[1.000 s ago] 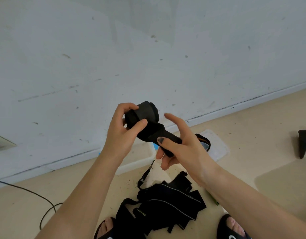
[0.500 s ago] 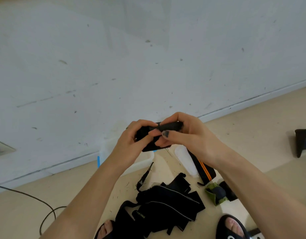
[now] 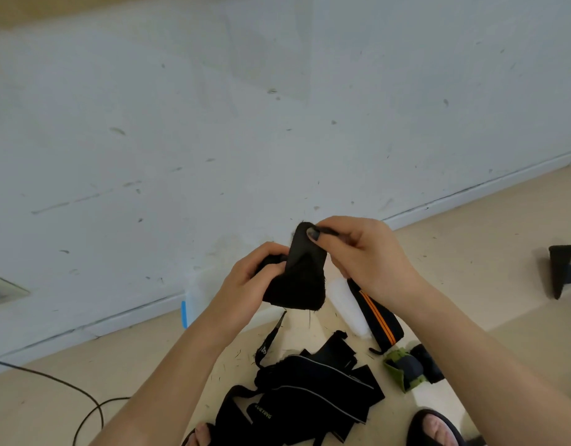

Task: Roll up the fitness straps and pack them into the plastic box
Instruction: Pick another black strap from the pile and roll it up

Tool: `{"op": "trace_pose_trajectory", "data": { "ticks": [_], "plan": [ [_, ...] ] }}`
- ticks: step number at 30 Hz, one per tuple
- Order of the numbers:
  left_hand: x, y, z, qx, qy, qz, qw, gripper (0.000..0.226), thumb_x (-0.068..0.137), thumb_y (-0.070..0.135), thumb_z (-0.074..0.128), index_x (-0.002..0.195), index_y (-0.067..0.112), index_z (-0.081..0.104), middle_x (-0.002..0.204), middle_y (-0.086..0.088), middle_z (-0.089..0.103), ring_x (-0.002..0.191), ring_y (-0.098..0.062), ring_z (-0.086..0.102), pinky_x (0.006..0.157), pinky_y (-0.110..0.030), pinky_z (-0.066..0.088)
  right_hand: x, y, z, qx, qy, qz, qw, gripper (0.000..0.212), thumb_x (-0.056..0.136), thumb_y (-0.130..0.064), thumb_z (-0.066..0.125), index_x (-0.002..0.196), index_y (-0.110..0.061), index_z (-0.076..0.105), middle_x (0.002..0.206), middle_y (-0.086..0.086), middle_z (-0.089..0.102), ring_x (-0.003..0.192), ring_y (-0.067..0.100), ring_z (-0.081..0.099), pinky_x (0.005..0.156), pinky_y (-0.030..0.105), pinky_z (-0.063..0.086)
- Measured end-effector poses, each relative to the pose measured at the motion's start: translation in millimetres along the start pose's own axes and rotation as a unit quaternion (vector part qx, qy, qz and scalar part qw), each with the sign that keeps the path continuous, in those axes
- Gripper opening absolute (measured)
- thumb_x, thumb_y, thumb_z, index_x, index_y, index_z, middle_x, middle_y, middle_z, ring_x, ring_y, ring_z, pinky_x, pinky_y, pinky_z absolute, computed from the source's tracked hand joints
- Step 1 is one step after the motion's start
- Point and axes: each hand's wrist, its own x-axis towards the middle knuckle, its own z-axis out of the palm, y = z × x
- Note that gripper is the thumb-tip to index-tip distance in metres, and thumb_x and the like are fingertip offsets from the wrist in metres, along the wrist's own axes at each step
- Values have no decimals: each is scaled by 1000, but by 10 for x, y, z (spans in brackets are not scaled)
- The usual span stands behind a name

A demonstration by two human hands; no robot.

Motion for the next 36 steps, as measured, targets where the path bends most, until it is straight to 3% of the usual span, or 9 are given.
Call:
{"op": "trace_pose_trajectory", "data": {
  "ticks": [4, 9, 12, 17, 20, 25, 29, 32, 36],
  "plan": [
    [25, 33, 95, -57, 8, -12, 998, 31, 100, 29, 40, 96, 21, 70, 94, -8, 67, 89, -18, 65, 79, -42, 50, 59, 74, 157, -73, 75, -62, 993, 26, 103, -20, 61, 79, -13, 67, 69, 0, 54, 67, 13, 49, 61, 20, 36],
    [2, 27, 127, -77, 11, 1, 997, 58, 88, 64, 44, 105, 12, 63, 106, -21, 65, 105, -39, 65, 90, -57, 55, 46, 49, 332, 51, 88, 55, 993, 38, 105, -26, 57, 73, -7, 57, 59, -6, 45, 56, 7, 40, 54, 21, 31],
    [-53, 58, 105, -64, -10, 25, 998, 38, 82, 58, 58, 98, 24, 67, 94, -9, 67, 92, -26, 68, 79, -42, 57, 22, 49, 369, 77, 105, 82, 988, 39, 105, -26, 57, 71, -7, 55, 57, -9, 44, 54, 8, 39, 52, 21, 31],
    [-98, 117, 62, -27, 0, 51, 998, 16, 83, 29, 66, 98, 23, 66, 89, -4, 67, 87, -22, 69, 76, -29, 58, 12, 59, 422, 129, 55, 135, 981, 36, 107, -29, 54, 79, -6, 61, 64, -4, 54, 60, 10, 49, 58, 26, 40],
    [-127, 125, 55, -16, 28, 50, 998, 29, 80, 27, 69, 108, 27, 60, 96, 4, 68, 90, -13, 69, 75, -23, 55, 16, 55, 438, 187, 41, 153, 970, 37, 107, -28, 53, 89, 4, 60, 72, 7, 54, 66, 16, 51, 62, 33, 42],
    [-151, 87, 25, -22, 35, 57, 998, 53, 73, 32, 75, 117, 33, 45, 108, 9, 64, 99, -13, 68, 80, -35, 61, 22, 59, 452, 218, 41, 164, 961, 36, 106, -28, 57, 89, 4, 60, 76, 10, 54, 72, 20, 52, 69, 38, 42],
    [-187, 112, 62, 14, 27, 97, 995, 54, 79, 21, 72, 123, 31, 42, 115, 16, 59, 101, -11, 65, 82, -39, 62, 14, 88, 443, 301, 23, 232, 925, 29, 102, -25, 63, 106, 4, 67, 94, 17, 64, 86, 28, 61, 81, 46, 47],
    [-178, 88, 71, 43, 24, 121, 991, 59, 80, 18, 71, 127, 33, 40, 122, 8, 47, 98, -20, 62, 78, -40, 61, -29, 106, 446, 398, -6, 302, 866, 28, 100, -20, 65, 116, 3, 68, 105, 20, 68, 95, 32, 65, 94, 52, 52],
    [-170, 57, 142, 137, 34, 193, 971, 58, 78, 18, 69, 125, 36, 42, 124, 4, 40, 112, -19, 51, 90, -23, 50, -44, 133, 461, 475, -44, 365, 799, 37, 103, -15, 54, 131, 7, 60, 112, 21, 61, 103, 34, 60, 83, 43, 57]
  ]
}}
